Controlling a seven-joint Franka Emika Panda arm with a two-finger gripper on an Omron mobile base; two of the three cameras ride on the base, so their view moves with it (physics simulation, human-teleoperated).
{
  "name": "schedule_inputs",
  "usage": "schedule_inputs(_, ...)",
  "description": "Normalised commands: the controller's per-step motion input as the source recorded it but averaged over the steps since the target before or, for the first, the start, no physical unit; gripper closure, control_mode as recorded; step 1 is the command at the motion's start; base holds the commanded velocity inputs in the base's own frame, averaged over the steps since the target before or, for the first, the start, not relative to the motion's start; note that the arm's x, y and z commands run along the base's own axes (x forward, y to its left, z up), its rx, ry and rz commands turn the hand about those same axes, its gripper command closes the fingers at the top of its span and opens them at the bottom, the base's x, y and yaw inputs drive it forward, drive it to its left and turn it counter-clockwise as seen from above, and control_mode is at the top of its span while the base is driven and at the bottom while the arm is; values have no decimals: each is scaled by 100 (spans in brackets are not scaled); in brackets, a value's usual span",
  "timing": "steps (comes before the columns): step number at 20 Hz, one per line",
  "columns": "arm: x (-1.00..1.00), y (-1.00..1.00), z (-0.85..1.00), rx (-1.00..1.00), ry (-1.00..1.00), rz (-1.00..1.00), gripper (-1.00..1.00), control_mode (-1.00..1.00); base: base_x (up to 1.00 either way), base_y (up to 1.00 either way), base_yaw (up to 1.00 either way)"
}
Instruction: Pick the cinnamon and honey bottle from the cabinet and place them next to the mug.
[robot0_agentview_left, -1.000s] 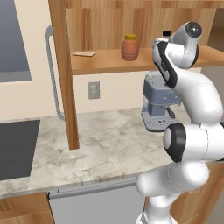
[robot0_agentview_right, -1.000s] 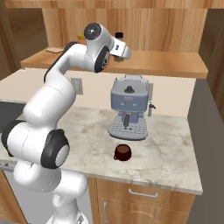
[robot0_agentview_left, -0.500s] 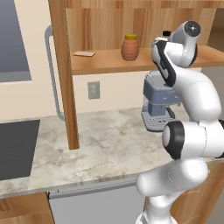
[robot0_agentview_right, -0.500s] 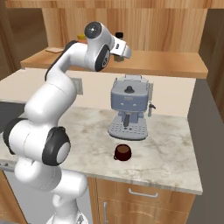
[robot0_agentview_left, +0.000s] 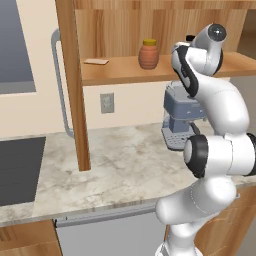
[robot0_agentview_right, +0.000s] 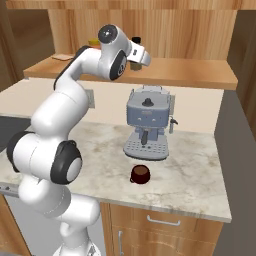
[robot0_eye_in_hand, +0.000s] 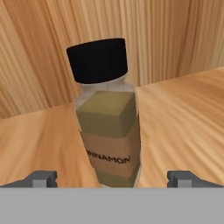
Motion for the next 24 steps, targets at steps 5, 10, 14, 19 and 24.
schedule_inputs(5,5,-1,-3,0,0,0,-100,-100,0,0,0)
schedule_inputs(10,0,0,-6,0,1,0,-100,-100,0,0,0)
schedule_inputs(14,8,0,-3,0,0,0,-100,-100,0,0,0)
schedule_inputs(19,13,0,0,0,0,0,-100,-100,0,0,0)
schedule_inputs(24,13,-5,0,0,0,0,-100,-100,0,0,0)
